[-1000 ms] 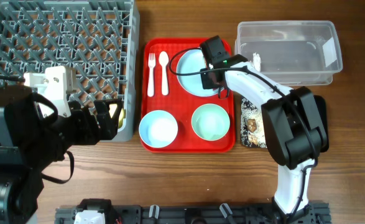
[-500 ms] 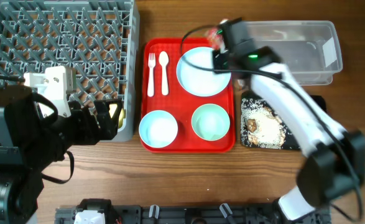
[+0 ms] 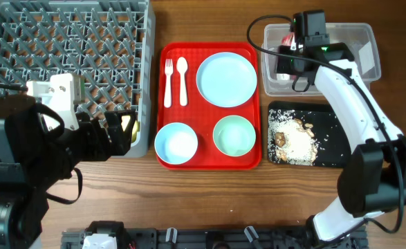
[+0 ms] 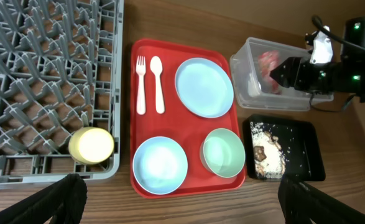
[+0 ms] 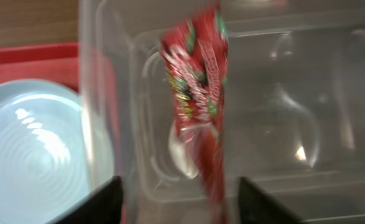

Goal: Sort waste into correct bins and load items into the dishwasher rack

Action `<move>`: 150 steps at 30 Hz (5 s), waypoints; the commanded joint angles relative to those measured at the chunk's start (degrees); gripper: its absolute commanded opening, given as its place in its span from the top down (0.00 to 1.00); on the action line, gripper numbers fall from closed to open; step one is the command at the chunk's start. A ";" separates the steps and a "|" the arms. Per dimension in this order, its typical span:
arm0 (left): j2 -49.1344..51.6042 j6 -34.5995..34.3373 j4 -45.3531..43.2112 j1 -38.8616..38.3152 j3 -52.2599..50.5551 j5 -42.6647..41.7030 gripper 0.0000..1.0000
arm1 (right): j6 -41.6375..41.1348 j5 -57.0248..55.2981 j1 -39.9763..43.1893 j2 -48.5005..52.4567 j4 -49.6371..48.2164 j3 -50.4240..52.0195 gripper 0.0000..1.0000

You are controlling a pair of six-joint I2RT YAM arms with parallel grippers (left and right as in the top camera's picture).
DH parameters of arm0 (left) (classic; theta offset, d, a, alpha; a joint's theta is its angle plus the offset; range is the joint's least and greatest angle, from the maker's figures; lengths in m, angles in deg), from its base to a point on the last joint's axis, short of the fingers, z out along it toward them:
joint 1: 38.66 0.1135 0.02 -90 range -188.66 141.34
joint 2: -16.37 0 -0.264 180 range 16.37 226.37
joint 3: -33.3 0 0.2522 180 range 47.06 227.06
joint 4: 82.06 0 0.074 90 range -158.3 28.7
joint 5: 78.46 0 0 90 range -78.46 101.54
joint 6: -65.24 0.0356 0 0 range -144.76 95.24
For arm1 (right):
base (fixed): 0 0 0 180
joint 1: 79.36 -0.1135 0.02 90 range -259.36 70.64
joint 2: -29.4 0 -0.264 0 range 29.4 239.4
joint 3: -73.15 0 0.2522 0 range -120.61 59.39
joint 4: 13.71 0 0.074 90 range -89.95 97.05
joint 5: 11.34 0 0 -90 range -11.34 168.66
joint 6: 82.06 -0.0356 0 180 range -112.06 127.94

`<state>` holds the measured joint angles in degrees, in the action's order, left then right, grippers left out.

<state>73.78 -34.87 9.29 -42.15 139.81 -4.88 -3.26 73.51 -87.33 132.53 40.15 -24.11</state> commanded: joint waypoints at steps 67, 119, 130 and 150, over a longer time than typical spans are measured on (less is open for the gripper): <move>-0.26 1.11 -0.13 -0.20 0.26 -0.70 0.00 | 19.98 25.88 -7.58 -102.22 -32.20 74.07 0.00; -0.26 1.11 -0.13 -0.20 0.26 -0.68 0.00 | 15.72 25.70 -7.56 -102.92 -41.97 83.21 0.00; -0.26 1.11 -0.13 -0.20 0.26 -0.68 0.00 | 15.72 25.68 -7.56 -102.22 -41.94 83.21 0.00; -0.26 1.11 -0.13 -0.20 0.26 -0.70 0.00 | 15.72 25.68 -7.56 -102.05 -41.94 83.21 0.00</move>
<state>73.78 -34.87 9.31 -42.15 139.81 -4.88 13.31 99.78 -95.02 30.46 -1.71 58.97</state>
